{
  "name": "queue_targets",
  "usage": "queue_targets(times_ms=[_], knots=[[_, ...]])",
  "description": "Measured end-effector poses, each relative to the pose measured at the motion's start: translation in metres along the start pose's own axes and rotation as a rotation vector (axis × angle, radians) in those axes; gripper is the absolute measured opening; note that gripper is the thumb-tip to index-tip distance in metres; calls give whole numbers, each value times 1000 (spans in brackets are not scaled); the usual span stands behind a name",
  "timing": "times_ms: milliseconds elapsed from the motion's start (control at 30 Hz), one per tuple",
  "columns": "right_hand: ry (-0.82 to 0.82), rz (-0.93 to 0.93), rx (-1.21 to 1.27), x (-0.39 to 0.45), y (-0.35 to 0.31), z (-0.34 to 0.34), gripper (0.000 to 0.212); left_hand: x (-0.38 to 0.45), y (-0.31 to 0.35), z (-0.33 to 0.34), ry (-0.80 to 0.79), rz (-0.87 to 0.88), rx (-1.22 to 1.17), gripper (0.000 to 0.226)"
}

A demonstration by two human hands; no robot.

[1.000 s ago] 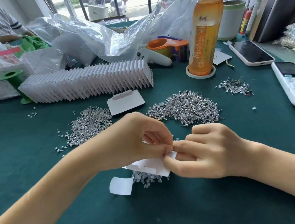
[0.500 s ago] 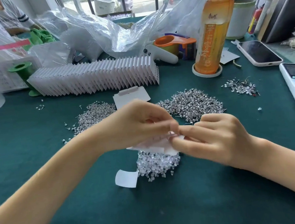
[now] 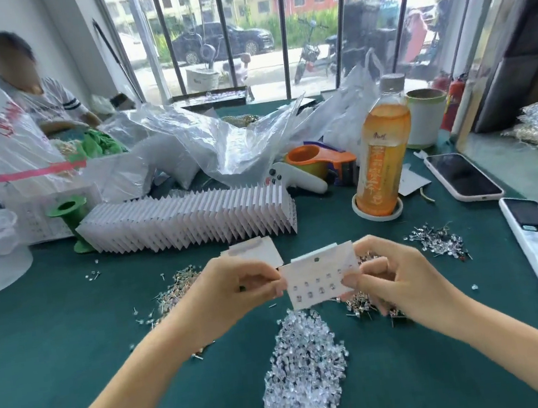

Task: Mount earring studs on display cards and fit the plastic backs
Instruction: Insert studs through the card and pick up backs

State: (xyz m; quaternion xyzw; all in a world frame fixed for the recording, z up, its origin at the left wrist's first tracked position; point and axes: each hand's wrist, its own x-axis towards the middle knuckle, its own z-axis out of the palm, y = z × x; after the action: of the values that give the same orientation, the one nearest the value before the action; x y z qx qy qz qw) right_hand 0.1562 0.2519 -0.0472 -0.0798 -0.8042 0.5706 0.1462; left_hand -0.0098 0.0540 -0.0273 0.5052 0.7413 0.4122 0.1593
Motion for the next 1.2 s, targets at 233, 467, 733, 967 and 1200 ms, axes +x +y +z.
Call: queue_targets(times_ms=[233, 467, 733, 967, 1200], knots=[[-61, 52, -260, 63, -11, -26, 21, 33, 7, 2, 112, -76, 16, 9], [58, 184, -414, 154, -1, -23, 39, 90, 9, 37, 286, -198, 168, 14], [163, 291, -166, 173, 16, -7, 38, 109, -1, 57, 420, -273, 307, 19], [169, 344, 37, 176, 12, 4, 34, 111, -5, 56, 502, -270, 437, 21], [205, 312, -35, 176, 22, 12, 36, 100, -4, 52, 511, -283, 569, 34]])
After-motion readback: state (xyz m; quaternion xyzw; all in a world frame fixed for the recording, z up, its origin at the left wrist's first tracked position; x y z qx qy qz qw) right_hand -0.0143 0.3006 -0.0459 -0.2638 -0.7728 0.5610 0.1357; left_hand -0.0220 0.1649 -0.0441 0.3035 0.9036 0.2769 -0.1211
